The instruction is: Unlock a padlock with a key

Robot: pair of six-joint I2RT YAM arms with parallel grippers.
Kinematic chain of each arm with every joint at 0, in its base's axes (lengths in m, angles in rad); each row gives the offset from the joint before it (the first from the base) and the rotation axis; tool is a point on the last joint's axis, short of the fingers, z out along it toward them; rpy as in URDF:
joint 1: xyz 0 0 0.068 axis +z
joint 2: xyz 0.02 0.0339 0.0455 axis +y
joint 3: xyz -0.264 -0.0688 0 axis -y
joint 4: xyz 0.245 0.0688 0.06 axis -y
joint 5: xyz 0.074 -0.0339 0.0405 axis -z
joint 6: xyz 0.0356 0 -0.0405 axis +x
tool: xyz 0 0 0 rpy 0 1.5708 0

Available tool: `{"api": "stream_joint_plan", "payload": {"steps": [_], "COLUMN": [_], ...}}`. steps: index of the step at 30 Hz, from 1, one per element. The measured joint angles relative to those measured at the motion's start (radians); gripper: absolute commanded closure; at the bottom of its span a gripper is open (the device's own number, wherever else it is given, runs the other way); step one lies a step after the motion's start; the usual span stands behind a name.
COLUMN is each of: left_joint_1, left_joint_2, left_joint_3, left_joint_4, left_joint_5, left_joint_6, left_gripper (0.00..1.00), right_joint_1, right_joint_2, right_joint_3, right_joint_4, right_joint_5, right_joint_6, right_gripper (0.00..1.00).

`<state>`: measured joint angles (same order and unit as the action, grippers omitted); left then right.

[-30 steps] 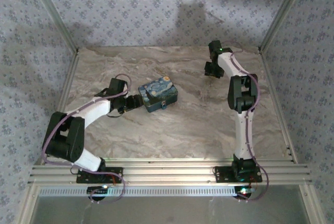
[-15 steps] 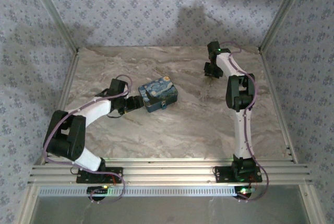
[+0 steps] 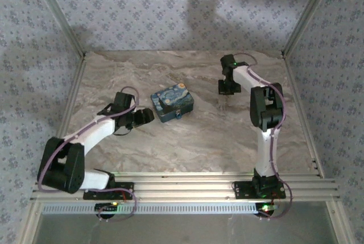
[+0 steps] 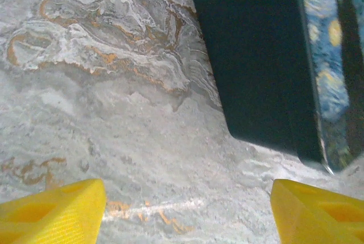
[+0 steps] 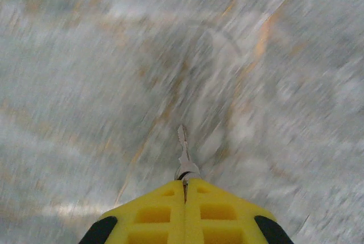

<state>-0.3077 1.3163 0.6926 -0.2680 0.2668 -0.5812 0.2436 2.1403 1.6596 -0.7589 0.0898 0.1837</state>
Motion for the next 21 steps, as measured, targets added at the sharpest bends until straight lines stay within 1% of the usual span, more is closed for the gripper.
{"api": "stream_joint_plan", "payload": {"steps": [6, 9, 12, 16, 19, 21], "left_joint_1": [0.0, 0.002, 0.014, 0.027, 0.024, 0.012], "left_joint_2": [-0.147, -0.228, -0.318, -0.424, -0.462, -0.468], "left_joint_3": [-0.055, -0.065, -0.066, -0.068, -0.081, -0.092], "left_joint_4": [-0.029, -0.059, -0.074, -0.063, -0.003, 0.043], "left_joint_5": [0.029, 0.054, 0.084, 0.123, 0.152, 0.156], "left_joint_6": [-0.003, -0.011, -0.043, -0.148, -0.26, -0.329], "left_gripper": [0.23, 0.23, 0.25, 0.33, 0.4, 0.43], "right_joint_1": [0.137, 0.206, 0.25, 0.291, 0.323, 0.35], "right_joint_2": [-0.18, -0.297, -0.422, -0.568, -0.634, -0.655], "right_joint_3": [-0.174, -0.237, -0.296, -0.365, -0.405, -0.424], "right_joint_4": [0.021, 0.047, 0.085, 0.166, 0.233, 0.274], "right_joint_5": [-0.03, -0.095, -0.187, -0.313, -0.377, -0.397], "right_joint_6": [-0.104, -0.13, -0.14, -0.131, -0.106, -0.087], "right_gripper": [1.0, 1.0, 1.0, 1.0, 1.0, 1.0]}}
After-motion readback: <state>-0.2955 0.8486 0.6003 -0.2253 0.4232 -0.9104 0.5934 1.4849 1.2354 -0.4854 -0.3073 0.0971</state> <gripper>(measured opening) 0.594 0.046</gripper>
